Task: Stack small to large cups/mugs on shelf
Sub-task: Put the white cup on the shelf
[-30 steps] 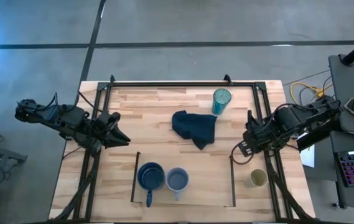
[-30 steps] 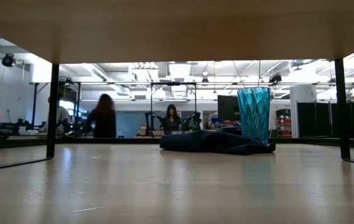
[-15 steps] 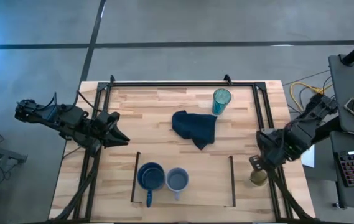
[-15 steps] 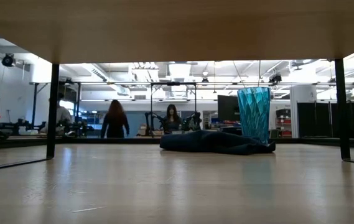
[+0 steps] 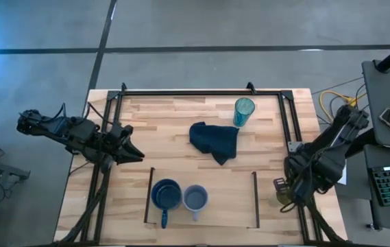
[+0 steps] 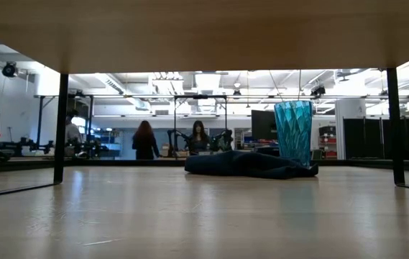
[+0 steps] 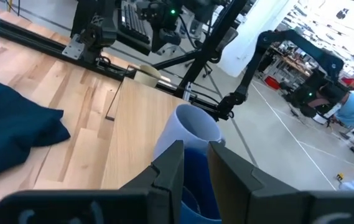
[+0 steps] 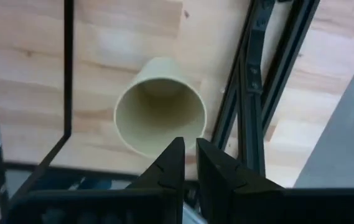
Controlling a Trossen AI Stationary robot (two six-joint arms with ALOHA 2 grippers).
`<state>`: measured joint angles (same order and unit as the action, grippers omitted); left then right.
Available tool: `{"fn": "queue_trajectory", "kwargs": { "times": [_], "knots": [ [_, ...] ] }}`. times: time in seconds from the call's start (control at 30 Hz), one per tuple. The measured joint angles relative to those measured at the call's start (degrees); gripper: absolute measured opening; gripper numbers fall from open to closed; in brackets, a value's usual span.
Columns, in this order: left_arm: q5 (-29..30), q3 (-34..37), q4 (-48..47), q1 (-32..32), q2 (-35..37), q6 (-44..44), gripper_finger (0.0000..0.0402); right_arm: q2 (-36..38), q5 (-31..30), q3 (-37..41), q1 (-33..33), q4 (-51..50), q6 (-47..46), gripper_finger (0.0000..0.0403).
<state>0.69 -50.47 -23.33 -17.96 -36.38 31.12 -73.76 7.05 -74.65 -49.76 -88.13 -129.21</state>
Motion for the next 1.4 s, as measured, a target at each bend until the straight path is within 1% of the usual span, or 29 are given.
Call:
{"fn": "queue_trajectory", "kwargs": {
  "times": [0.07, 0.2, 0.37, 0.67, 0.83, 0.9, 1.0, 1.1, 1.27, 1.33, 1.4],
  "knots": [
    [0.0, 0.3, 0.0, 0.0, 0.0, 0.5, 0.0059, -1.5, 0.0, 0.2, 0.0, -0.5, 0.0, 0.0034],
    [0.0, 0.2, 0.1, 0.0, -0.4, 1.5, 0.0059, -4.6, 1.9, 0.6, 0.0, -1.9, 0.1, 0.0034],
    [0.0, 0.2, 0.8, 0.0, -0.6, 1.7, 0.0059, -7.2, 1.9, 0.9, 0.0, -1.8, 0.2, 0.0034],
    [0.0, 0.0, 1.0, 0.0, -2.0, 3.2, 0.0059, -9.9, 2.4, 1.1, -0.1, -1.8, 0.1, 0.0034],
    [0.0, 0.2, 1.8, 0.0, -3.1, 4.5, 0.0059, -10.0, 1.8, 1.7, -1.2, -1.9, -0.7, 0.0034],
    [0.0, 0.2, 1.8, 0.0, -3.5, 4.6, 0.0059, -9.1, 0.4, 1.9, -2.2, -1.7, -1.3, 0.0034],
    [0.0, 0.2, 1.8, 0.0, -4.2, 4.8, 0.0059, -6.0, -4.7, 2.4, -3.5, -0.3, -1.3, 0.0034],
    [0.0, 0.0, 1.9, 0.0, -5.0, 5.1, 0.0059, -2.2, -8.6, 4.3, -3.6, -0.3, -1.3, 0.0034],
    [0.0, 0.1, 4.3, 0.0, -6.4, 6.9, 0.0059, 6.3, -19.3, 8.7, -3.6, 0.6, 0.2, 0.0034],
    [0.0, 0.1, 5.9, 0.0, -6.9, 7.6, 0.0059, 9.5, -20.4, 10.6, -3.6, -0.9, 0.6, 0.0034],
    [0.3, -0.1, 7.3, 0.0, -7.7, 7.6, 0.0059, 12.2, -19.4, 12.4, -3.6, -2.4, 0.8, 0.0034]
  ]
}}
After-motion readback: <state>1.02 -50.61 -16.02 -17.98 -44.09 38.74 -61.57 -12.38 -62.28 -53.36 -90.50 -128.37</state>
